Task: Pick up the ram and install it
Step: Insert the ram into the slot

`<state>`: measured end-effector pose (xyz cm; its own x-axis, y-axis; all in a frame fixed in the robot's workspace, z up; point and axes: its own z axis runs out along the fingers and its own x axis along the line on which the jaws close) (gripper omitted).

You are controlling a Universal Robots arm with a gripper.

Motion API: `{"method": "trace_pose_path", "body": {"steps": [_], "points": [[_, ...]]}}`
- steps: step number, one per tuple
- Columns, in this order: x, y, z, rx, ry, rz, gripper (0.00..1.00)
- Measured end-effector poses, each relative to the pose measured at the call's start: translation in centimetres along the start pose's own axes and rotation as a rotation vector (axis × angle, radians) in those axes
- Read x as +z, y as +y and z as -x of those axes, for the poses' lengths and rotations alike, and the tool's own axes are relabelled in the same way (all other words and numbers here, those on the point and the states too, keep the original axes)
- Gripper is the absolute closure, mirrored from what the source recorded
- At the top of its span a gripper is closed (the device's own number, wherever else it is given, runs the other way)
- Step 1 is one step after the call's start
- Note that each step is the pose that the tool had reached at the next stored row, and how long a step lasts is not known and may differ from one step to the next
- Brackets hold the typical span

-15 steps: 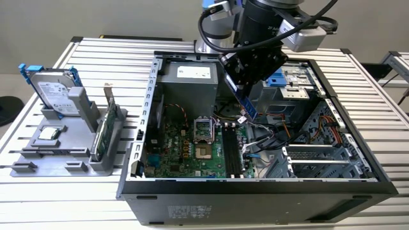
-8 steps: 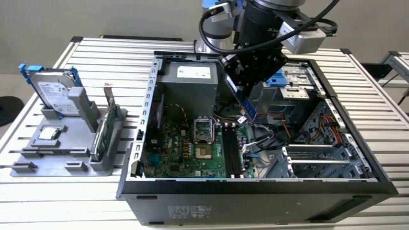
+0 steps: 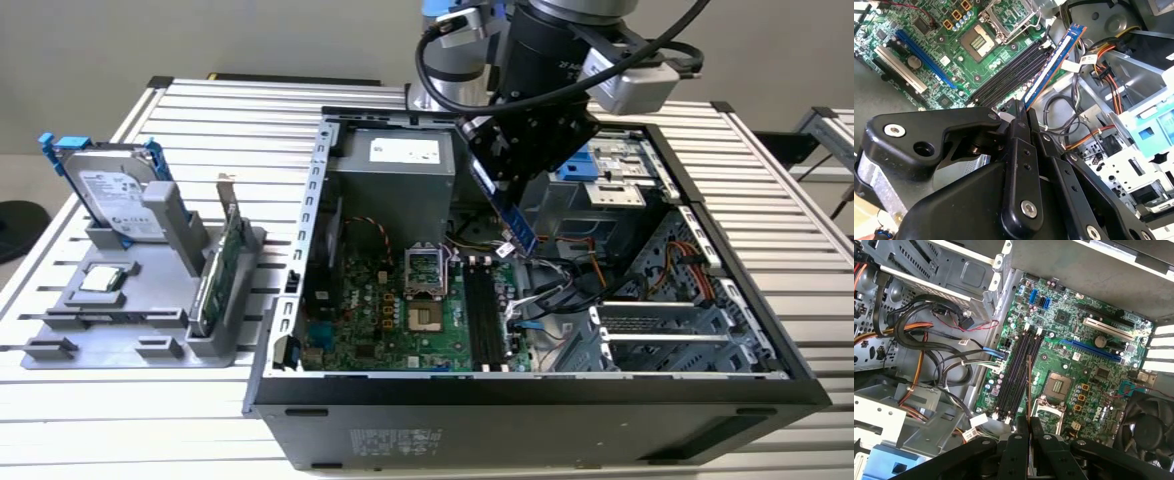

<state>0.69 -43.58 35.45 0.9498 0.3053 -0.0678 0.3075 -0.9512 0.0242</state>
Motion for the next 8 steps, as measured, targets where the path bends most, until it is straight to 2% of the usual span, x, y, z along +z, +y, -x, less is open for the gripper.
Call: {"method": "trace_pose_path", "body": {"steps": [8], "points": [[0.24, 0.00, -0.03, 0.000, 0.0000, -0.0001, 1.00]]}}
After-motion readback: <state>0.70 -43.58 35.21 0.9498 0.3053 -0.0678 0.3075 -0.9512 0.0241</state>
